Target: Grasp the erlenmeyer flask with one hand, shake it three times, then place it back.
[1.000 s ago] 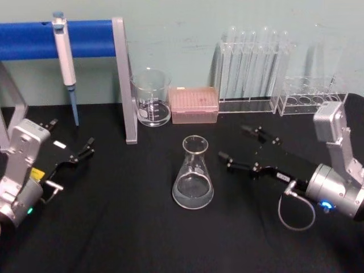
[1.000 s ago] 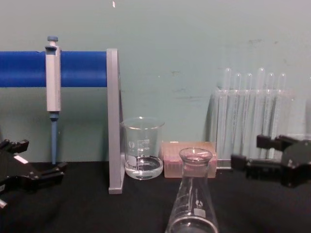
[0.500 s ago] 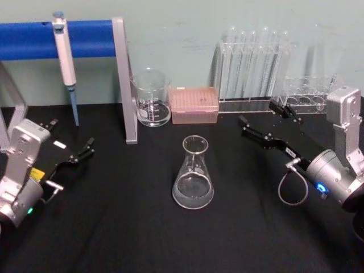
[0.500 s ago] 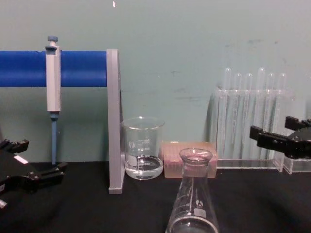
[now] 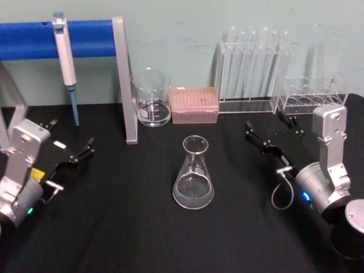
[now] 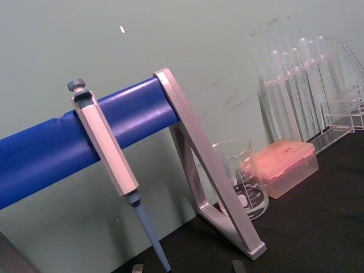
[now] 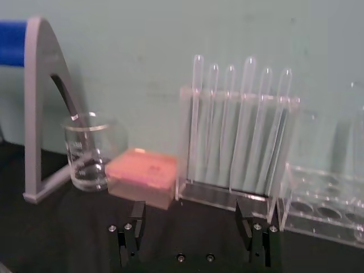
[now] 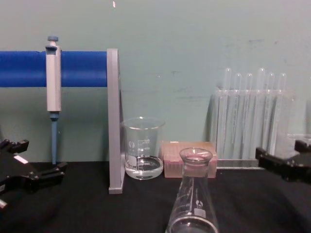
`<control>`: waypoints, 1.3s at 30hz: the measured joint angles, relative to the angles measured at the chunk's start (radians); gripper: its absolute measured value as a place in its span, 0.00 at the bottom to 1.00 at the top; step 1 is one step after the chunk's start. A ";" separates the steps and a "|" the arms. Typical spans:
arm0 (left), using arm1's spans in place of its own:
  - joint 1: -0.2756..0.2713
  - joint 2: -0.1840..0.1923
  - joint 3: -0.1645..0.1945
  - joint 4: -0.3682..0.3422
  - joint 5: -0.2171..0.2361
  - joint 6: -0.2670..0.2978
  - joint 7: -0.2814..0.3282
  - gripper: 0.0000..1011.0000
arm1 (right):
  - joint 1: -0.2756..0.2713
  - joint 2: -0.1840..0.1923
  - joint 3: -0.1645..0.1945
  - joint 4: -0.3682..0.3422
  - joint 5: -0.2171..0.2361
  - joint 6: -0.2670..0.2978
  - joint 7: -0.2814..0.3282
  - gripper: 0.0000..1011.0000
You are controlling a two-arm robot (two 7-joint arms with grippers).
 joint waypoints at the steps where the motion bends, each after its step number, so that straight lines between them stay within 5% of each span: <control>1: 0.000 0.000 0.000 0.000 0.000 0.000 0.000 0.99 | 0.000 -0.002 0.000 0.006 -0.005 0.000 -0.002 0.99; 16: 0.000 0.000 0.000 0.000 0.000 0.000 0.000 0.99 | -0.016 -0.021 0.007 0.045 -0.056 0.037 0.008 0.99; 39: 0.000 0.000 0.000 0.000 0.000 0.000 0.000 0.99 | -0.015 -0.019 0.006 0.044 -0.053 0.037 0.010 0.99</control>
